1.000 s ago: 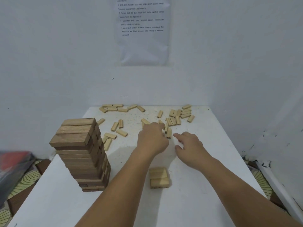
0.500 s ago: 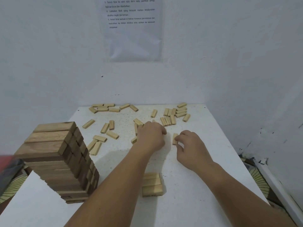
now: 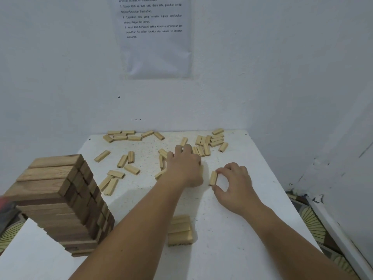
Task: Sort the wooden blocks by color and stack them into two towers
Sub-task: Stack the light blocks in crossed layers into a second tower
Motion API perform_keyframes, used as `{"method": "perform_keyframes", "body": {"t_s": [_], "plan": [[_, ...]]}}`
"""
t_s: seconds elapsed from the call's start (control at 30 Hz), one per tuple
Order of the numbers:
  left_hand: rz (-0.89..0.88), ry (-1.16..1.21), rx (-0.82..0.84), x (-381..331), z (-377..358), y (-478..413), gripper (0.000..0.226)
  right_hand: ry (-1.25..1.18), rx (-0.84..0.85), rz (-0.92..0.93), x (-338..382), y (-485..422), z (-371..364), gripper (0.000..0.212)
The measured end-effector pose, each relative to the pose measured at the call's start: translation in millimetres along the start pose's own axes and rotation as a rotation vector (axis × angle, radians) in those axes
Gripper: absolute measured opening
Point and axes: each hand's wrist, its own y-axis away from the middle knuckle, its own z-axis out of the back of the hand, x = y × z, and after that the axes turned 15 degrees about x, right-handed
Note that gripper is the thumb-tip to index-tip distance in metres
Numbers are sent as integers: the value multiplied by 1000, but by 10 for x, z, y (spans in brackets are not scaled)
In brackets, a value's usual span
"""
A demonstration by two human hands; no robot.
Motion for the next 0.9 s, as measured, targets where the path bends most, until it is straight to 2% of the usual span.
{"method": "perform_keyframes", "body": {"t_s": [0.1, 0.3, 0.53, 0.73, 0.9], "plan": [[-45, -54, -6, -113, -36, 143, 42, -65, 29, 24, -23, 73, 71, 47], [-148, -155, 46, -484, -104, 567, 51, -27, 141, 23, -157, 599, 259, 48], [-200, -188, 24, -889, -287, 1346, 39, -19, 223, 31, -83, 1365, 272, 50], [-169, -87, 37, -870, -618, 1998, 39, 72, 293, 36, 157, 1773, 195, 51], [-178, 181, -7, -620, -820, 2192, 40, 114, 315, 24, 350, 1909, 100, 54]]}}
